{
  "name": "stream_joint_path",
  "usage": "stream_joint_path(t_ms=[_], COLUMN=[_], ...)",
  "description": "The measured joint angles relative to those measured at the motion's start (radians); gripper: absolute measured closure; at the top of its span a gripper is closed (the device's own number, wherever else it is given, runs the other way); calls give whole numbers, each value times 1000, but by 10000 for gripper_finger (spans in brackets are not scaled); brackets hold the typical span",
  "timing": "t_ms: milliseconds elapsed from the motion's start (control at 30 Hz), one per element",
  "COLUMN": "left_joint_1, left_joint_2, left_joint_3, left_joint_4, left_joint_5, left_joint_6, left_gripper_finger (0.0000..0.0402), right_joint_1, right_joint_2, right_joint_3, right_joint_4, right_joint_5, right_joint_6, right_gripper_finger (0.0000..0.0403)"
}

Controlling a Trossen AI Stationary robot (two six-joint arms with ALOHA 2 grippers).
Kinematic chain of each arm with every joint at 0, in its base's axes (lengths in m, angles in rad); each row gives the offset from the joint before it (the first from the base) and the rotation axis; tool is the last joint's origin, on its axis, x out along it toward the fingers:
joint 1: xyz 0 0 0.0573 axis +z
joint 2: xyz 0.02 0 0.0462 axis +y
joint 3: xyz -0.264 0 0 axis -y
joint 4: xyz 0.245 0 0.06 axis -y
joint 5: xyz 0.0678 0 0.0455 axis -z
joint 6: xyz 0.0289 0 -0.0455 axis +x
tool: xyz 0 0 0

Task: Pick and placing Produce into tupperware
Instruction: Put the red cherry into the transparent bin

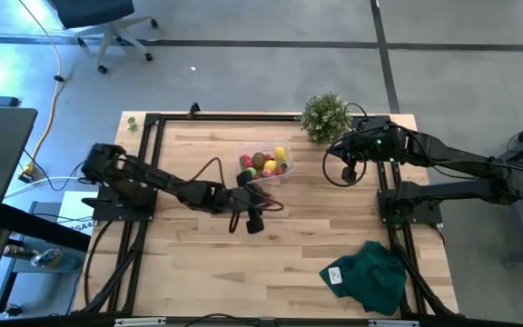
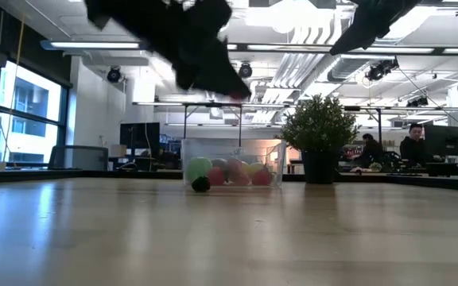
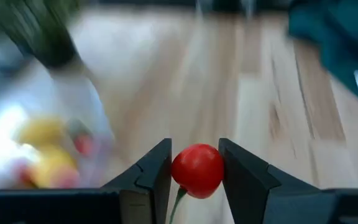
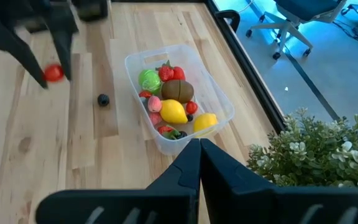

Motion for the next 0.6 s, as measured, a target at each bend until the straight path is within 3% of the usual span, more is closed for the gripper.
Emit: stream_joint_path(t_ms=[200, 367, 600], left_joint_1=[60, 154, 332], left_joint_2=[-96, -121, -27], left_joint_3=[120, 290, 530], left_joint_4=[8, -141, -484], left_joint_5=[-60, -52, 124], left_joint_6=[234, 397, 441], left_gripper_finger=[286, 286, 286], right_joint_1=[0, 0, 0], right_joint_2=[0, 0, 0], right_joint_3=[0, 0, 0], right_joint_4=[-1, 1, 1], right_joint_5=[0, 0, 1], right_joint_6=[0, 0, 0], right_gripper_finger=[402, 402, 402])
